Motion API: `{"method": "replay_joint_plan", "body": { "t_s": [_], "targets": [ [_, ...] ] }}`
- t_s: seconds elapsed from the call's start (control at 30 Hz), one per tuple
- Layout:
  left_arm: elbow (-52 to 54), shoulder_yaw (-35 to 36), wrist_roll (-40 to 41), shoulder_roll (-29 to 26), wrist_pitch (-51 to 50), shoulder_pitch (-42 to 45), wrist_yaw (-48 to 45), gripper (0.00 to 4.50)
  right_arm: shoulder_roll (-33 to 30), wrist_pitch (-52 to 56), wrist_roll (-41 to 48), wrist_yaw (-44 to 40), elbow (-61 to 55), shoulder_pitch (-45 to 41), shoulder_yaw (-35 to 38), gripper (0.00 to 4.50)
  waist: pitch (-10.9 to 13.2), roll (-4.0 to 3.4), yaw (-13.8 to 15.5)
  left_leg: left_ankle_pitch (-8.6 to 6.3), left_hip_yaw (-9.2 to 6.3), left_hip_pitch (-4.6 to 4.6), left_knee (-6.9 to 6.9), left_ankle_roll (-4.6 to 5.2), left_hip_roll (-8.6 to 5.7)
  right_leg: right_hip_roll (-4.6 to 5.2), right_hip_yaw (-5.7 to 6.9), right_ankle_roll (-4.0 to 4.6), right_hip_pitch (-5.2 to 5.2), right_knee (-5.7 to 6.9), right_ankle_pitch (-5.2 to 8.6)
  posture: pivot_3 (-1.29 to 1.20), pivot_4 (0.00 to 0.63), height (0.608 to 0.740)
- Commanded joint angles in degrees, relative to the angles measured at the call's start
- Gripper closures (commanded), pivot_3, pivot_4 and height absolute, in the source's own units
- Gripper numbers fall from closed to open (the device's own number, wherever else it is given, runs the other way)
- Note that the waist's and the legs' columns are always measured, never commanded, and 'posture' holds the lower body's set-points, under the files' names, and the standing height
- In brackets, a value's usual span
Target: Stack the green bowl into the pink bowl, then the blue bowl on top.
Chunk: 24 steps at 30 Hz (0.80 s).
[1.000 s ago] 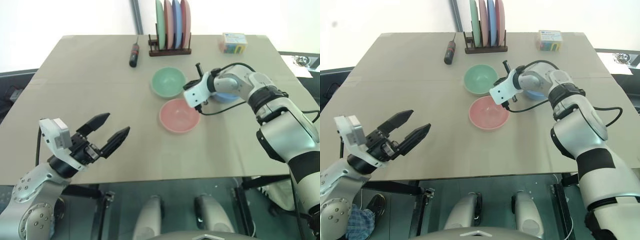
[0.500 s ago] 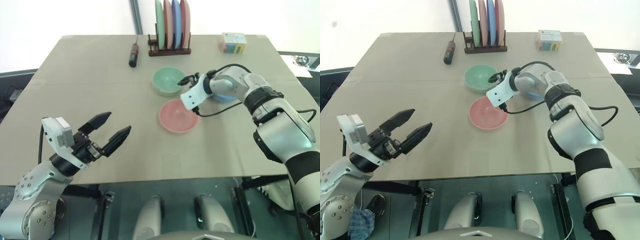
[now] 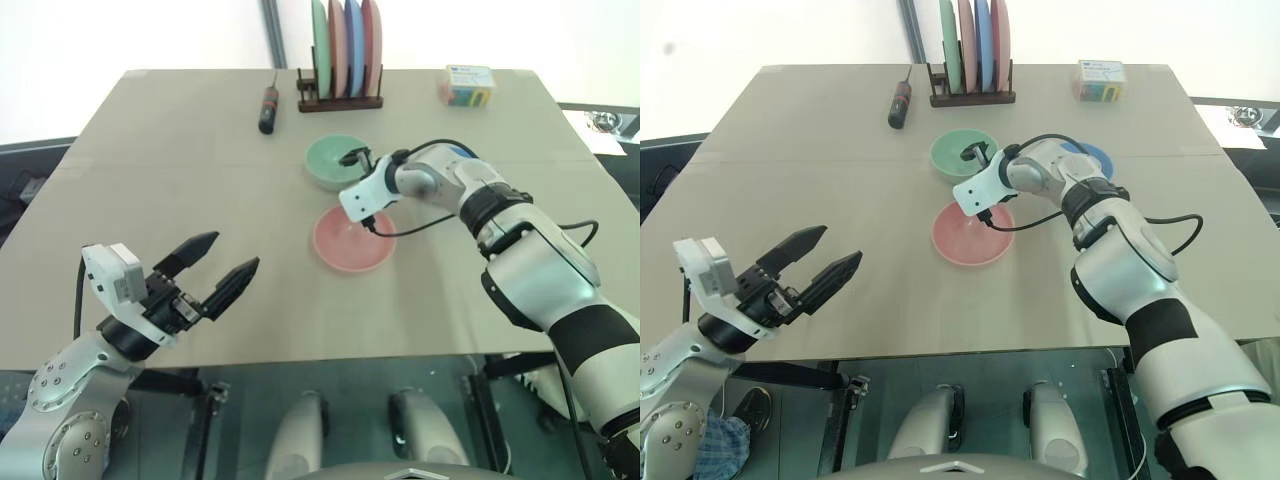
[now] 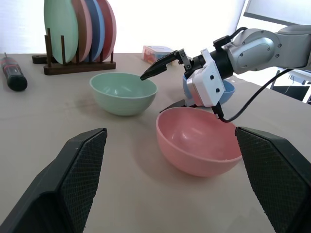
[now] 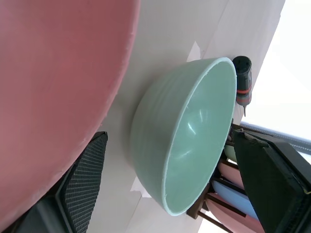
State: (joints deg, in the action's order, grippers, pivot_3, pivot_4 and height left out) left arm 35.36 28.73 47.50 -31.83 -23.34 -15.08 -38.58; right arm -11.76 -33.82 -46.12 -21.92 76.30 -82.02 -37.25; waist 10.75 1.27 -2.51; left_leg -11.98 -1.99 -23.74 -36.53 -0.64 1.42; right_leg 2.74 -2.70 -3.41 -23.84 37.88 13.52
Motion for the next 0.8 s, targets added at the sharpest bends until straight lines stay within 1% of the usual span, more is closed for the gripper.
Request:
{"method": "replay_joint_plan", "body": {
  "t_s": [0.03,0.17,0.23,0.4,0.47,0.53,0.57,0.63,0.67,0.73,0.77,0.8],
  "targets": [
    [2.1,1.5,0.8,-0.4,1.2,-0.4,0.2,0.00,-0.9,0.6,1.2,1.3,-0.6,-2.7,1.3,0.17,0.0,0.00,0.0,0.00,0.01,0.00,0.00,0.00,0.00,0.00,0.00,0.00,0.00,-0.01,0.00,0.00,0.150,0.740],
    [1.5,0.8,0.4,-1.2,0.8,0.5,0.3,0.00,-2.5,0.0,3.0,0.8,-0.7,-3.5,3.0,0.17,0.0,-0.01,0.0,0.00,0.00,0.00,0.00,0.00,0.00,-0.01,0.01,0.00,0.00,0.00,0.00,0.00,0.150,0.740],
    [0.7,0.1,0.4,-2.0,0.6,2.2,0.0,0.00,-5.1,-1.5,5.9,-2.2,-1.1,-3.3,5.6,0.17,0.0,-0.01,0.1,0.00,0.00,0.00,0.00,0.00,0.00,0.00,0.01,0.00,0.00,0.00,0.00,0.00,0.150,0.740],
    [-2.8,-1.1,-0.2,-4.3,0.1,6.7,-1.5,0.00,-12.1,-6.8,13.7,-12.6,-3.4,-0.4,11.4,0.17,0.0,-0.01,0.1,0.00,-0.02,-0.02,0.00,0.00,-0.04,0.01,0.02,-0.06,0.03,-0.05,-0.03,0.00,0.150,0.740],
    [-5.1,-1.9,-0.9,-5.6,0.2,9.0,-2.6,0.00,-14.4,-7.4,19.0,-18.9,-5.3,1.7,15.1,0.17,0.0,0.00,-0.1,0.00,0.00,0.00,0.02,0.00,-0.03,0.01,0.00,-0.14,0.04,-0.06,-0.08,0.00,0.150,0.740],
    [-7.9,-3.0,-2.2,-7.3,0.5,11.6,-4.1,0.00,-15.8,-5.4,26.3,-26.4,-8.8,4.2,19.9,0.17,0.0,0.00,-0.2,0.00,0.03,0.03,0.05,0.01,-0.02,0.00,-0.03,-0.21,0.04,-0.05,-0.12,0.00,0.150,0.740],
    [-9.8,-3.8,-3.4,-8.4,0.8,13.3,-5.1,0.00,-16.3,-3.1,30.5,-30.3,-12.0,6.0,22.4,0.17,0.0,-0.02,-0.3,0.00,0.01,0.02,0.05,0.01,0.00,-0.03,0.00,-0.22,0.04,-0.04,-0.12,0.00,0.150,0.740],
    [-12.6,-4.8,-5.1,-10.0,1.3,15.6,-6.7,0.00,-17.0,1.4,36.0,-35.3,-17.8,8.8,25.4,0.17,0.0,-0.05,-0.5,0.01,0.02,0.05,0.07,0.01,0.01,-0.04,-0.03,-0.22,0.06,-0.01,-0.12,0.00,0.150,0.740],
    [-14.9,-5.9,-6.8,-11.3,1.8,17.4,-7.8,0.00,-17.3,5.5,39.5,-37.7,-22.7,11.0,27.2,0.17,0.0,-0.07,-0.7,0.01,0.02,0.04,0.05,0.01,0.02,-0.05,-0.02,-0.23,0.05,0.00,-0.13,0.00,0.150,0.740],
    [-22.9,-10.0,-12.1,-14.1,3.4,24.6,-9.9,0.00,-18.1,19.0,48.7,-40.0,-37.5,17.6,31.9,0.17,0.0,-0.07,-0.6,0.01,0.00,0.03,0.04,0.01,0.02,-0.05,0.00,-0.23,0.05,0.02,-0.13,0.00,0.150,0.740],
    [-26.9,-12.2,-15.0,-15.0,4.8,28.4,-10.5,0.00,-18.6,25.9,52.6,-40.0,-44.8,20.8,34.0,0.17,0.0,-0.07,0.2,0.01,-0.04,0.03,0.05,0.02,0.02,-0.05,0.03,-0.23,0.07,0.02,-0.13,0.00,0.150,0.740],
    [-30.3,-14.1,-17.5,-15.5,5.9,31.8,-10.7,0.00,-19.1,31.2,55.5,-39.5,-51.1,23.6,35.5,0.17,0.1,-0.08,0.3,0.01,-0.18,0.00,0.02,0.02,0.01,-0.05,0.17,-0.23,0.08,0.05,-0.13,0.00,0.150,0.740]
  ]
}}
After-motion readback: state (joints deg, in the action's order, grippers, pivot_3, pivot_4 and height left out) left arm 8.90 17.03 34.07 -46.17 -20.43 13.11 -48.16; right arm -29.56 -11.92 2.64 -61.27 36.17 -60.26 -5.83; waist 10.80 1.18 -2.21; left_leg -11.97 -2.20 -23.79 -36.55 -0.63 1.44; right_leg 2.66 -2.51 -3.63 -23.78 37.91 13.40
